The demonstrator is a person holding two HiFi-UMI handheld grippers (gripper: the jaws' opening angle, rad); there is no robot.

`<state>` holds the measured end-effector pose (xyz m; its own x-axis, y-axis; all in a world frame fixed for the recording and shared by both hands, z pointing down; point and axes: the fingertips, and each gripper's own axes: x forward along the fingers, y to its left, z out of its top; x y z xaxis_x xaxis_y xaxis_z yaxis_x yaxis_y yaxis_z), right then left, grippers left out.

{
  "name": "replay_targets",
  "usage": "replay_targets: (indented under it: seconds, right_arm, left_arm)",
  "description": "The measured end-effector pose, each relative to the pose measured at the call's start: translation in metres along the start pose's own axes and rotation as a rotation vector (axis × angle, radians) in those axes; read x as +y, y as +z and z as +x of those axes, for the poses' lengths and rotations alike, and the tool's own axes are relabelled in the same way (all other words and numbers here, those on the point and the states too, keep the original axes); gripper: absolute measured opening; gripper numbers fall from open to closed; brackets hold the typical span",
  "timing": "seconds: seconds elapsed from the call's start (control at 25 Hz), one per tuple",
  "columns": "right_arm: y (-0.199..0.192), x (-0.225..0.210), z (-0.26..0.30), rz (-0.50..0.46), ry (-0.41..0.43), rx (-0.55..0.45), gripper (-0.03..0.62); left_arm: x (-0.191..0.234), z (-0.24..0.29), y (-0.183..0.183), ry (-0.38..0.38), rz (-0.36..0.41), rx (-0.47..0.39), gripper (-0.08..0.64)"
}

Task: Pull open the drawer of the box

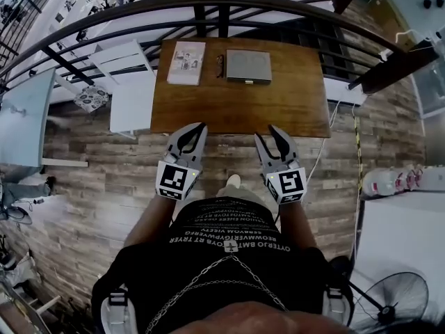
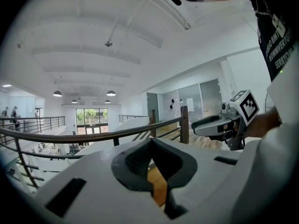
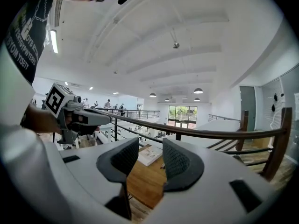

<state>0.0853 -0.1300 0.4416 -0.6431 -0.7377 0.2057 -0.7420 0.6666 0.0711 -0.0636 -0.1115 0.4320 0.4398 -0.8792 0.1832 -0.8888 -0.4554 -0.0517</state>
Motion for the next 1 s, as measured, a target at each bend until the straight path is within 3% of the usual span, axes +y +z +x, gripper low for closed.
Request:
replay_targets:
  seconds: [0.64, 1.0]
  right_arm:
    - [0.01, -0.073, 0.049, -0.028, 0.092, -0.018, 0.153]
    - [-0.003, -0.103, 0.06, -0.023, 0.095, -0.01, 0.153]
  left_arm:
    - [0.018, 0.073, 0.029, 0.126, 0.016, -0.04, 0.005]
    - [0.018, 0.097, 0.026, 0.162, 0.016, -0.039, 0.005]
